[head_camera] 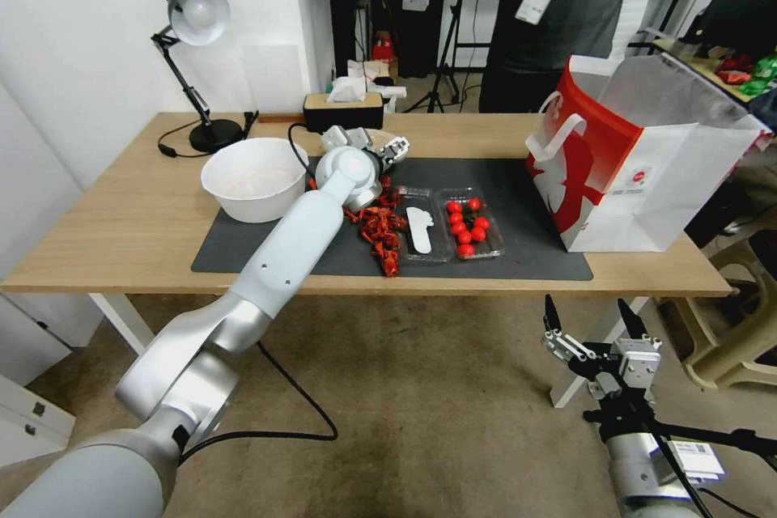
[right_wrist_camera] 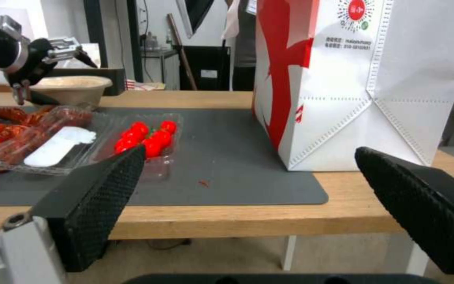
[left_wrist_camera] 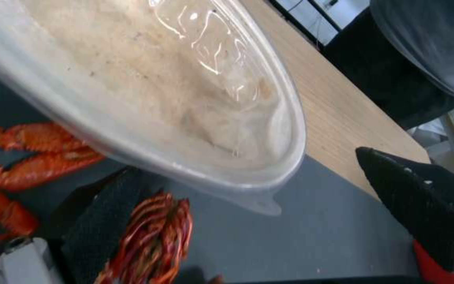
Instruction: Pick up the trash from the table and place it into the takeout bag.
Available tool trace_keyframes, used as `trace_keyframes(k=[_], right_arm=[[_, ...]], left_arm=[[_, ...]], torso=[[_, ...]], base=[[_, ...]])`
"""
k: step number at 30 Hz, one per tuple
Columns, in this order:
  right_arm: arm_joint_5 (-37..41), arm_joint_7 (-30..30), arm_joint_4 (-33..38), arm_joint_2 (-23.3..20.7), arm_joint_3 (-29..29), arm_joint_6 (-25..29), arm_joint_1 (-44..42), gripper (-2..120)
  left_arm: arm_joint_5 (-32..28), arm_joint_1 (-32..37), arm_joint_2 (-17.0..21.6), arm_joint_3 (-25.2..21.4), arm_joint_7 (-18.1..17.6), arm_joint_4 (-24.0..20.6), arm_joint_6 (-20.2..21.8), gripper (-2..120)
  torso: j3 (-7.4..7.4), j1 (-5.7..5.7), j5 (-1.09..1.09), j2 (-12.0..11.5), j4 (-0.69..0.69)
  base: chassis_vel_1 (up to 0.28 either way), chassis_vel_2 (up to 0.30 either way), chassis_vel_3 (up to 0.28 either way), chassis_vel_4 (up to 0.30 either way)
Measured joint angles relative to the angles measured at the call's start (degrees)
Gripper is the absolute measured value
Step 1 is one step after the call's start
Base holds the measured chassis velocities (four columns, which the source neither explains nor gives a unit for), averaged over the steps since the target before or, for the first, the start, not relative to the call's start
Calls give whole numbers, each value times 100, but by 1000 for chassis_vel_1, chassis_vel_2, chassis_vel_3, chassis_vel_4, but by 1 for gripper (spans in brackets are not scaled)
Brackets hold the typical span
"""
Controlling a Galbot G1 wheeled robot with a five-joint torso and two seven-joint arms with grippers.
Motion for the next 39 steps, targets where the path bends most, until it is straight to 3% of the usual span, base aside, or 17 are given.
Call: trace_keyframes(k=[11,19,28,33,37,39], right_arm=[[2,-11,-73,-2,-18,51,-16,100],[-23,-12,-75,2,-58,51,-14,100],[-49,-12,-44,23,-59,51,-45,100],[-75,-12,-28,42,-62,47,-55,100],[-96,-12,-23,51,-77,45,-60,100],[-113,-10,-18,60,-88,43,-65,100]], left_arm=[[453,-87,-214,-215,11,527,-327,100],[462,-92,-231,-329,-3,541,-388,99],[400,-101,-228,-335,-10,534,-455,69],[393,-80,-194,-317,-6,441,-455,46],[392,-72,-190,-315,5,421,-454,37],[390,-58,-188,-314,18,419,-454,26]], torso=[[0,0,0,1,1],[0,-1,0,1,1],[0,-1,0,1,0],[0,-1,0,1,0],[0,-1,0,1,0],[0,-1,-1,1,0]], base=[[0,0,0,0],[0,0,0,0],[0,0,0,0],[0,0,0,0],[0,0,0,0],[0,0,0,0]])
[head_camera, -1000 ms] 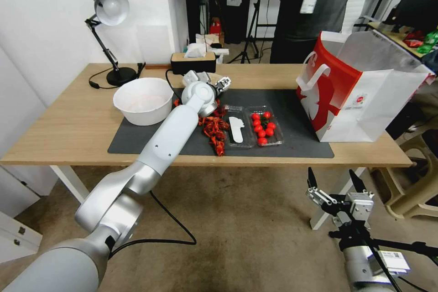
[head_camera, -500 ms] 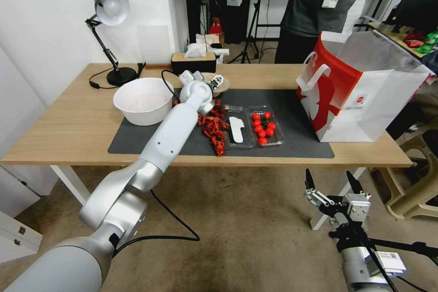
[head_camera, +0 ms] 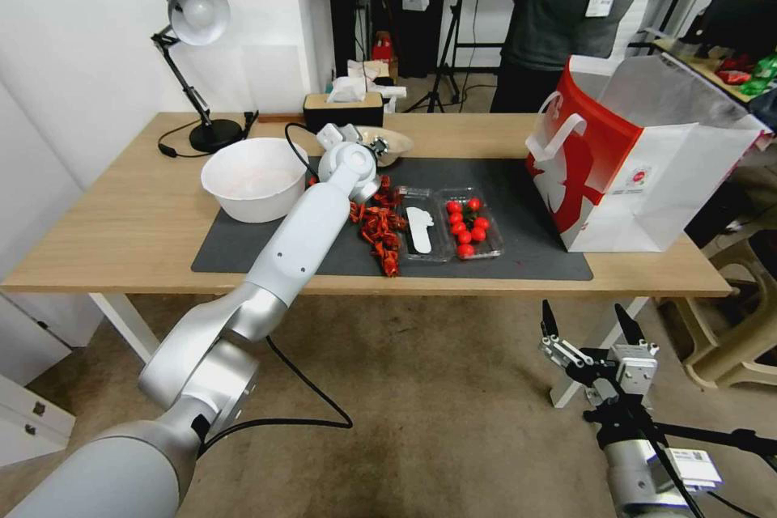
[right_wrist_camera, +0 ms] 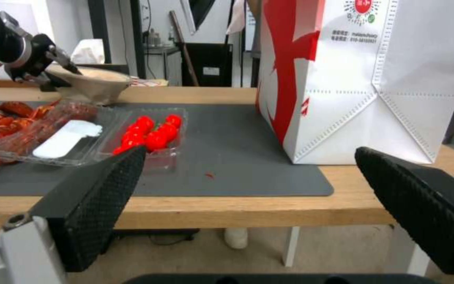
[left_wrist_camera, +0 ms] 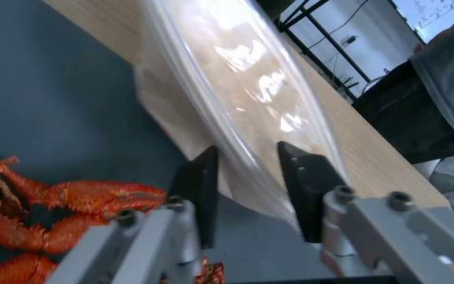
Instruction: Pick up the trash from the table and place it into the takeout bag.
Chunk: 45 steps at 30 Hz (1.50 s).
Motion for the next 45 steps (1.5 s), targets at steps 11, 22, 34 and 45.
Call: trace_keyframes(k=[11,22,34,45], right_arm=[[-28,6,33,-5,-9,-23,-18,100],[-115,18,98,70,-24,-37,-104,100],[-211,18,106,226,-2,-35,-163,100],[-278,16,39,345,-66,-9,-92,100]], left_arm=[[500,40,74,148,708,-290,-308,0],[1299,-419,-132,626,2521,-434,-656,0],[1755,-1237,-636,1324,3567,-401,-776,0],[2200,-1775,-643,2211,4518,-237,-1064,0]], torso=[[1,1,0,0,1],[0,0,1,0,0],[0,0,2,0,-3],[0,1,0,0,1]], base=[[0,0,0,0],[0,0,0,0],[0,0,0,0],[0,0,0,0]])
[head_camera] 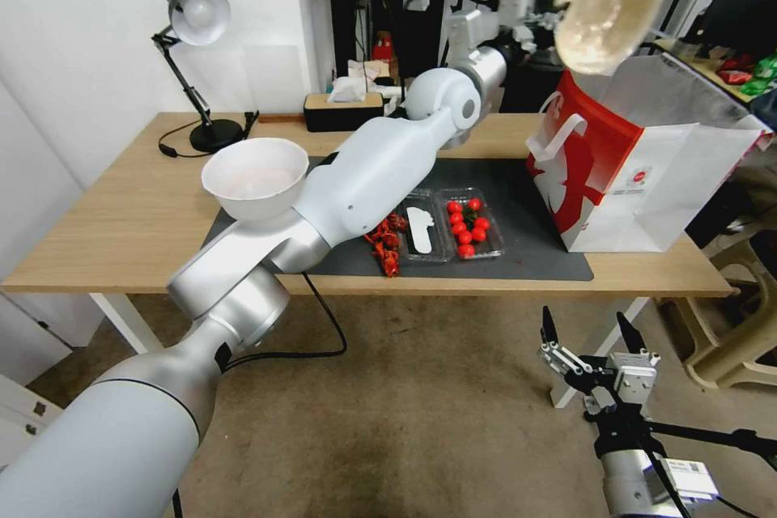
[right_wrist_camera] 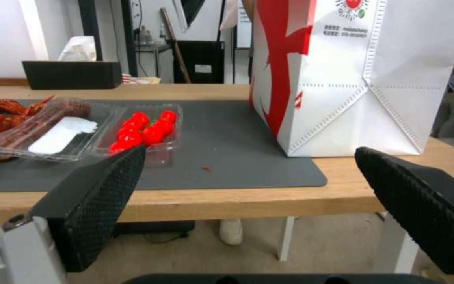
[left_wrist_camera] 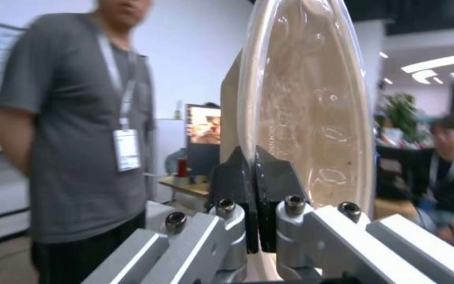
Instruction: Pick up the trash from the table and place it into the takeout bag.
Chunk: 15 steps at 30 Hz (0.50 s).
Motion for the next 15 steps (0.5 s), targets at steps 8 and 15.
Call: trace_keyframes(k=[8,15], right_arm=[[-2,2,-1,3,39,5,-47,100],[3,2,13,21,51,21,-70,100]], left_arm=[[596,89,5,287,301,-139,-90,0],[1288,150,8,424,406,-77,-188,0]], torso=[[0,0,0,0,-1],[0,1,0,0,0]], base=[[0,0,0,0],[0,0,0,0]])
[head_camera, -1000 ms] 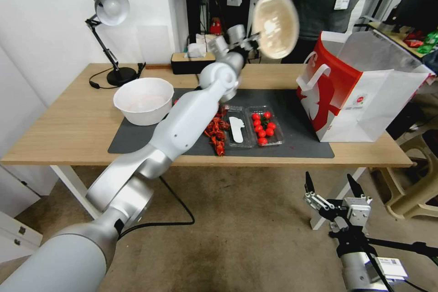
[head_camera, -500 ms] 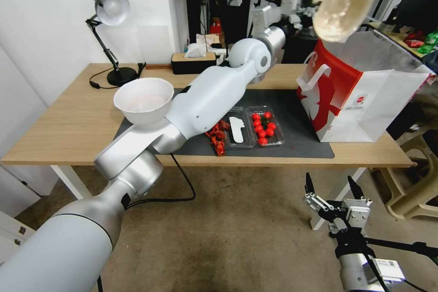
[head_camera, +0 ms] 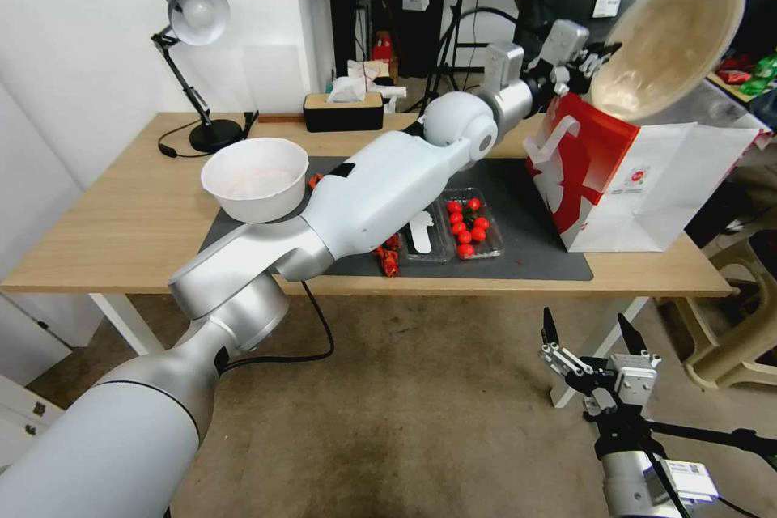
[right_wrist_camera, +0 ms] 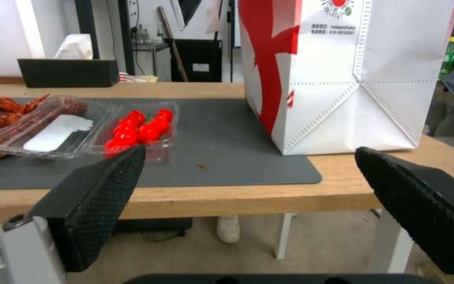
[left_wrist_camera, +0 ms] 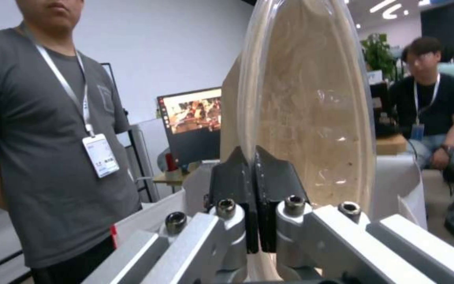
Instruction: Pick up the trash from the table and place it into the takeout bag.
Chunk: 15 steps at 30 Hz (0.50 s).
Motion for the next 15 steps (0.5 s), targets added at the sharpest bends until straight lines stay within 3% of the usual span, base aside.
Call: trace_keyframes(k=[8,15], right_arm=[[2,0,5,14,0,17,-4,100],[4,1,6,25,-4,20,1,100]], left_arm=[[95,10,4,67,28,-54,-10,0],[77,86,7,97,-136,-131,-49,24]], torso=[[0,0,0,0,0],[0,0,0,0,0]], base=[[0,0,0,0],[0,0,0,0]])
